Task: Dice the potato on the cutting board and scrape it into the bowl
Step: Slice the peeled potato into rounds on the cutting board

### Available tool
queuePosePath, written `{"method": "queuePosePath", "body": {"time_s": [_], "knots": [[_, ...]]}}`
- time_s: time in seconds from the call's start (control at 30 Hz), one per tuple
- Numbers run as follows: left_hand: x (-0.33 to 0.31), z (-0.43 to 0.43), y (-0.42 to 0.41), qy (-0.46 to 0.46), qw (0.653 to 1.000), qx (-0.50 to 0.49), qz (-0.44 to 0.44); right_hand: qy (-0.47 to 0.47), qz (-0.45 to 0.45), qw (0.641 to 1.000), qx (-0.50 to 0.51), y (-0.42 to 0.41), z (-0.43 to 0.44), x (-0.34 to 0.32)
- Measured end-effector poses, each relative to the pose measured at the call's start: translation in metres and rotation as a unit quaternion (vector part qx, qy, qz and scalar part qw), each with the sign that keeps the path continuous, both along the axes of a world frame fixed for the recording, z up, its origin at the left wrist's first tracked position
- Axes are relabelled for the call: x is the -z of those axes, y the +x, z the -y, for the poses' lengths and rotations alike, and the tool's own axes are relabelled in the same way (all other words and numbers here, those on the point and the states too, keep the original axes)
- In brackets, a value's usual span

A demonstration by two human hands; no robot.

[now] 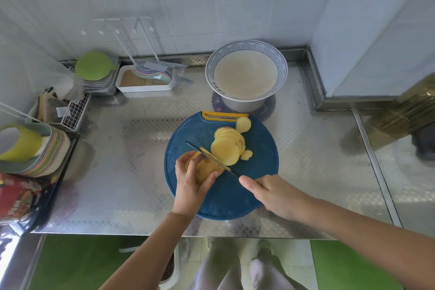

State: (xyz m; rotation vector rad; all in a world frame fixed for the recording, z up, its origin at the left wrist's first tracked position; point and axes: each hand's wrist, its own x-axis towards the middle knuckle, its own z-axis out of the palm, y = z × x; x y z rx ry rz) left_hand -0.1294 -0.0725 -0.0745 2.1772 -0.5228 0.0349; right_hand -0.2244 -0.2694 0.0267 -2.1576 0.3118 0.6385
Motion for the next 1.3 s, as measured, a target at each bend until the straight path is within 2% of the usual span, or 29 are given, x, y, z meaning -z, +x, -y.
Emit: {"method": "queuePosePath", "body": {"time_s": [0.3,0.63,1.13,1.3], "knots": [[-0.003,0.001,0.001,-0.003,1.000,-0.002,-0.004,0.024,-0.044,0.999,0.006,0.005,0.000,-0.005],[-0.007,0.000,0.005,-0.011,1.000,0.001,-0.028,0.102,-0.115,0.988,0.019,0.018,0.004,-0.011],[-0.009,-0.003,0.009,-0.011,0.999,0.026,-0.026,0.104,-0.182,0.977,0.022,0.039,0.003,-0.017],[-0.012,-0.002,0.011,-0.020,0.998,0.008,-0.061,0.106,-0.193,0.975,0.031,0.049,-0.004,-0.012]]}}
